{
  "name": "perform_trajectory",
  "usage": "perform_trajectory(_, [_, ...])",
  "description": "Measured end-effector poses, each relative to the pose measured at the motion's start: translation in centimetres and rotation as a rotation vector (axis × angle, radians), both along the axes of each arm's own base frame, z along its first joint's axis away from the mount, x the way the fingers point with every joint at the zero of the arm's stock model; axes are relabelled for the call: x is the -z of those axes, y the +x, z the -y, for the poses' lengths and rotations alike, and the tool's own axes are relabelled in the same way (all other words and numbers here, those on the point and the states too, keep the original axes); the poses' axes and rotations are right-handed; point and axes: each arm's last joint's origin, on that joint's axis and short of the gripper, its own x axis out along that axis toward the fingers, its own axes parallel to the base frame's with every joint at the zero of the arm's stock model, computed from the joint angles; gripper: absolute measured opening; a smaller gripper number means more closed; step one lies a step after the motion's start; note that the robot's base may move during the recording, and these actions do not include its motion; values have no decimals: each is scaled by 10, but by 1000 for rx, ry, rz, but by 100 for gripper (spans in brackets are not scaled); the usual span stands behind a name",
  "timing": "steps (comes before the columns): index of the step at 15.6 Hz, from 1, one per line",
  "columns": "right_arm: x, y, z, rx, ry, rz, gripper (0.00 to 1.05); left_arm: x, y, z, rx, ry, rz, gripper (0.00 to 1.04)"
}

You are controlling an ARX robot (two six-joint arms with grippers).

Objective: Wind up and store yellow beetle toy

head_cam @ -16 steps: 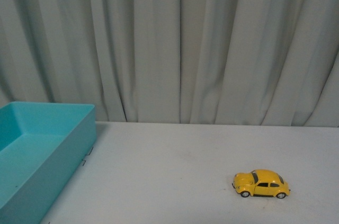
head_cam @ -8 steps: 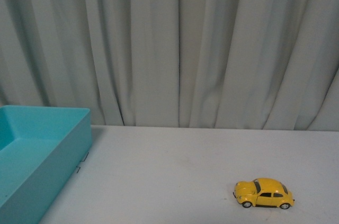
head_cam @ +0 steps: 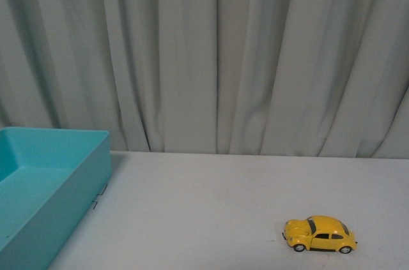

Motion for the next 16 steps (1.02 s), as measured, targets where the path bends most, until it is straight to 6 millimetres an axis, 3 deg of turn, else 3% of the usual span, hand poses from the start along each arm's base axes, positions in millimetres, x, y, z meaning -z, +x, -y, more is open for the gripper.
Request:
perform_trajectory(12, [0,0,0,0,0,0,98,0,0,0,0,0,0,98])
perform_trajectory(13, [-8,4,4,-87,-41,68,98,0,0,0,0,0,0,98])
perform_trajectory(16, [-11,33,49,-103,-128,71,98,0,0,0,0,0,0,98])
